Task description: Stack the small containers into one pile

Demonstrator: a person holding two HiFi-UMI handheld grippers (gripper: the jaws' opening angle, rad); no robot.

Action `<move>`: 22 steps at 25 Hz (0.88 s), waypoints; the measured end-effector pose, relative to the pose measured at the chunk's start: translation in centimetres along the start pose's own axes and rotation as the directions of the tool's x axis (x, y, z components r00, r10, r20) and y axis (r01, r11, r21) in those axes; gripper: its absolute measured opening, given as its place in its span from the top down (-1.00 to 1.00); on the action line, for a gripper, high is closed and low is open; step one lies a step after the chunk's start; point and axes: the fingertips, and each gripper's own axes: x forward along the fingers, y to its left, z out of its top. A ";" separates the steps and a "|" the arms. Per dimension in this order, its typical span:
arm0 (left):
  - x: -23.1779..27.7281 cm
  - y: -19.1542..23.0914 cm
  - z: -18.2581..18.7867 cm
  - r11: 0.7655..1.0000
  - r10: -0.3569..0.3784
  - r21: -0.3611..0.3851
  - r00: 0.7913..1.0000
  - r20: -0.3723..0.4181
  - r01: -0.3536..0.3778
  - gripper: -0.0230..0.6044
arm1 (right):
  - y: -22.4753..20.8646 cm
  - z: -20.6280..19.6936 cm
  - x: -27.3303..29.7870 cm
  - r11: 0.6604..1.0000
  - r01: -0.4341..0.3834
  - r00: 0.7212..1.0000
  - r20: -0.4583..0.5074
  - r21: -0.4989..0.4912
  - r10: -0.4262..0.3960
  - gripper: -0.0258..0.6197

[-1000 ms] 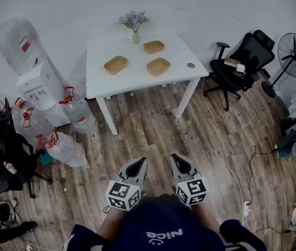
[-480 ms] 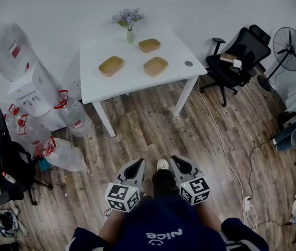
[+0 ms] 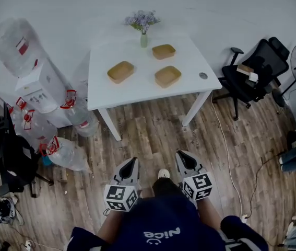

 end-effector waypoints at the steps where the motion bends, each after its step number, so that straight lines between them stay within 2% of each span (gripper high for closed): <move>1: 1.0 0.3 0.5 1.000 0.016 0.011 1.000 0.004 -0.016 0.86 | -1.3 0.4 0.7 1.000 0.004 1.000 0.005 -0.003 -0.004 0.75; 4: 4.3 0.4 1.8 0.998 0.044 0.037 0.999 0.014 -0.045 0.86 | -5.1 1.8 2.4 1.000 -0.005 0.999 0.034 0.012 0.004 0.75; 8: 8.6 -0.9 3.6 0.998 0.037 0.049 0.999 0.036 -0.039 0.86 | -9.6 2.9 4.4 0.999 -0.036 0.999 0.041 0.010 0.035 0.75; 12: 12.9 -2.3 4.3 0.996 0.053 0.063 0.997 0.050 -0.056 0.86 | -12.6 3.4 6.2 0.997 -0.074 0.997 0.034 -0.013 0.075 0.75; 14: 14.7 -2.7 4.4 0.994 0.083 0.065 0.995 0.060 -0.087 0.86 | -14.0 3.4 6.7 0.996 -0.089 0.996 0.030 -0.011 0.090 0.75; 17: 16.9 -2.8 4.5 0.989 0.124 0.069 0.990 0.065 -0.128 0.86 | -16.8 3.4 7.2 0.996 -0.088 0.996 0.032 0.021 0.088 0.75; 22: 19.5 -3.3 4.7 0.993 0.102 0.058 0.994 0.047 -0.105 0.86 | -19.6 2.7 8.5 0.998 -0.062 0.998 -0.018 0.021 0.062 0.75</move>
